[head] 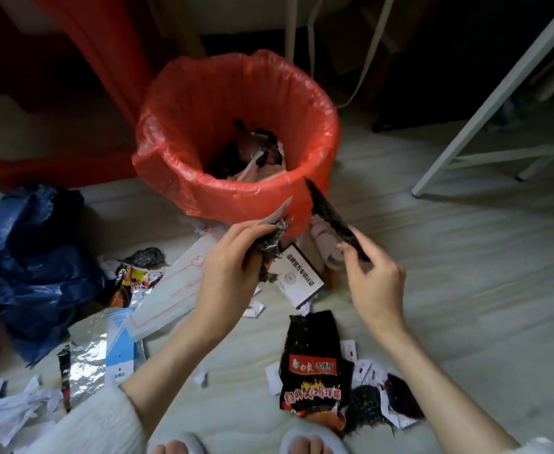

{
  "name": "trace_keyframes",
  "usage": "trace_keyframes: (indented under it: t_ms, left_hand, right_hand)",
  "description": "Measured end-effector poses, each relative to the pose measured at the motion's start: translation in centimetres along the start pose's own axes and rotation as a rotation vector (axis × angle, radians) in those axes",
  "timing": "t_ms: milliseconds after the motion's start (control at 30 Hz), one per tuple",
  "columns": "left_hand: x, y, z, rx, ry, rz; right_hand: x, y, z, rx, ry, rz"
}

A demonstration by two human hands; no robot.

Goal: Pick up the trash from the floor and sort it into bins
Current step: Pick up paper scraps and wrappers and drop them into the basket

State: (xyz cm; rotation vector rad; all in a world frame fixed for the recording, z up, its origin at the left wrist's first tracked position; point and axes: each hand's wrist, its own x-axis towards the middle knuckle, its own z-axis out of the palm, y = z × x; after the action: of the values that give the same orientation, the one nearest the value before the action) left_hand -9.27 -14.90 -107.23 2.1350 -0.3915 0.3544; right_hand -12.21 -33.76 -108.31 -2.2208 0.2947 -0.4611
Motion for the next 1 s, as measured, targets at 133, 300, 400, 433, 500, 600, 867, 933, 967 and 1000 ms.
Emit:
trace_keyframes:
  t_ms: [133,300,400,433,500,600,867,933,967,1000]
  left_hand:
    - [5.6,2.0,-2.6,0.043,0.256,0.107]
    - [12.5,0.8,-4.2,0.182,0.313,-0.015]
    - [14.1,-0.8,-3.6,0.191,0.155,-0.192]
    - [14.3,-1.1,-3.3,0.197,0.091,-0.217]
    - [14.4,-1.4,-2.6,0.213,-0.035,-0.231]
    - [14.1,-1.4,-2.1,0.209,-0.053,-0.2]
    - [7.8,1.6,-2.2,-0.031,0.042,0.082]
    - [4.2,1.0,-1.0,-0.036,-0.065,0.062]
    - [2.3,0.3,-0.3,-0.028,-0.147,0.009]
    - [0.1,-0.6,0.7,-0.017,-0.246,-0.061]
  right_hand:
    - [5.3,-5.2,-0.5,-0.006,0.1,-0.188]
    - [11.8,-10.3,0.6,-0.311,-0.129,-0.112]
    - [14.1,-11.5,2.1,-0.234,-0.211,0.042]
    - [14.7,-11.6,2.7,-0.154,-0.211,0.102]
    - [15.2,-11.8,3.4,-0.009,-0.247,0.194]
    - [14.5,-11.5,3.9,0.171,-0.311,0.258]
    - [6.7,-5.8,0.5,0.386,-0.088,0.299]
    - [3.5,-1.7,0.0,0.256,-0.173,0.375]
    - [2.0,0.3,-0.1,0.182,-0.267,0.428]
    - [0.1,2.3,-0.3,0.105,-0.367,0.494]
